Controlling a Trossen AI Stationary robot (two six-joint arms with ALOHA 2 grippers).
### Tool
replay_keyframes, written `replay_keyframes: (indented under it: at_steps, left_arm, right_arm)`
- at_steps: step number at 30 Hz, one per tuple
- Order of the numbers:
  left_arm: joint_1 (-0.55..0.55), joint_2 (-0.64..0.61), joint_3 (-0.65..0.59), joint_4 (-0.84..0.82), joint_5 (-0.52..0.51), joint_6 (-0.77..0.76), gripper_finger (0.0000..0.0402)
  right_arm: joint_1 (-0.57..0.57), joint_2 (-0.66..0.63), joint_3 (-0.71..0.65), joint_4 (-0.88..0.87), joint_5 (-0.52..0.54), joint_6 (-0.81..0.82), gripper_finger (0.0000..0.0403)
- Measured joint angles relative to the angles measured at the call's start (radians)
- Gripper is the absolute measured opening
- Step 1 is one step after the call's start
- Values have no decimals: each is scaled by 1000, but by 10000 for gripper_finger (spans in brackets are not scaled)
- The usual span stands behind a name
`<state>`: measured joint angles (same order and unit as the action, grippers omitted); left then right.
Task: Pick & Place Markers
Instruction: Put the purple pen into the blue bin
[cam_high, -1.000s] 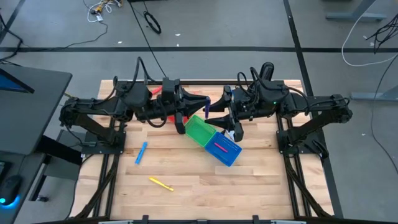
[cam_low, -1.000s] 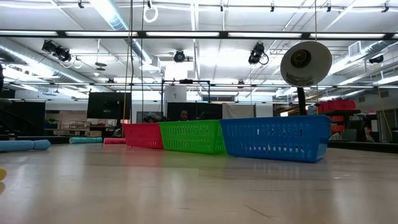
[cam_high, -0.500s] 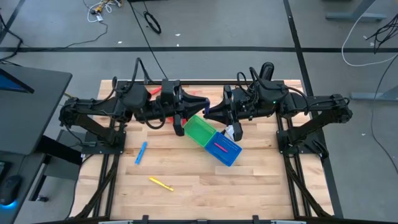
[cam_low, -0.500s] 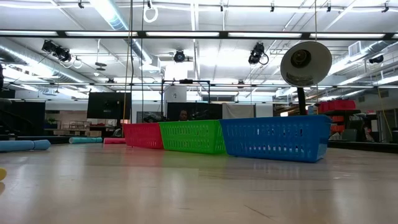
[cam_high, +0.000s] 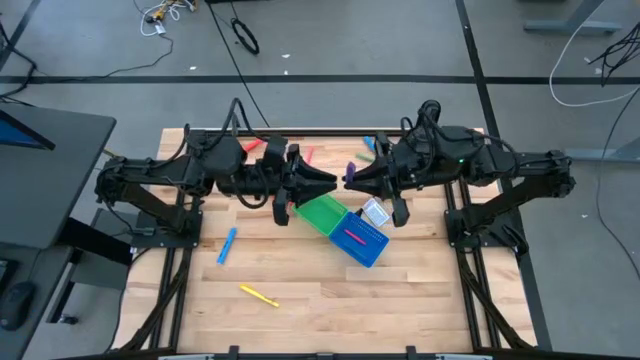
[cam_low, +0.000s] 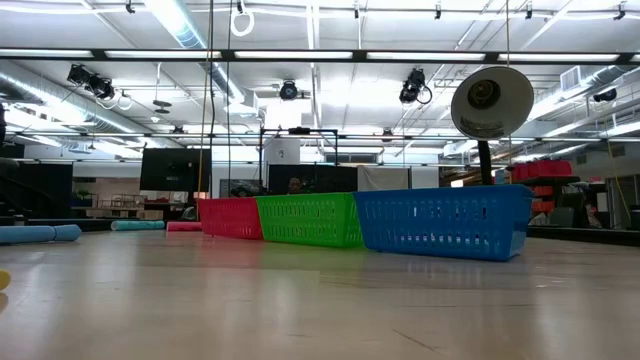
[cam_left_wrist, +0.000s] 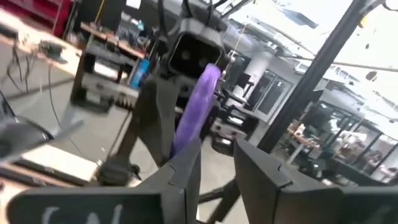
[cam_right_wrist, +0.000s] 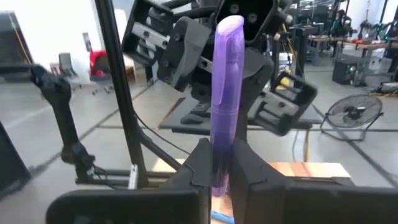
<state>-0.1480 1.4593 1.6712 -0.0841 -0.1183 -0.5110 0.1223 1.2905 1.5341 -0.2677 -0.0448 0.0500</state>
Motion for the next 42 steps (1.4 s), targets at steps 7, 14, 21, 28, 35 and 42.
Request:
replay_keyframes:
  at_steps: [7,14,21,28,35,42]
  left_arm:
    - [21,0,0,-28,38,-245,156]
    - [62,0,0,-99,175,-484,209]
    - [91,0,0,-224,291,-622,246]
    - [120,0,0,-259,388,-717,275]
    - [141,0,0,-285,411,-809,280]
    - [146,0,0,-491,411,-900,280]
  right_arm:
    - [0,-9,0,-59,38,-158,16]
    - [57,-2,0,-111,197,-385,16]
    - [124,6,1,-147,346,-646,16]
    - [165,59,1,-179,465,-836,16]
    - [187,137,1,-183,607,-1071,16]
    - [197,155,1,-182,663,-1131,16]
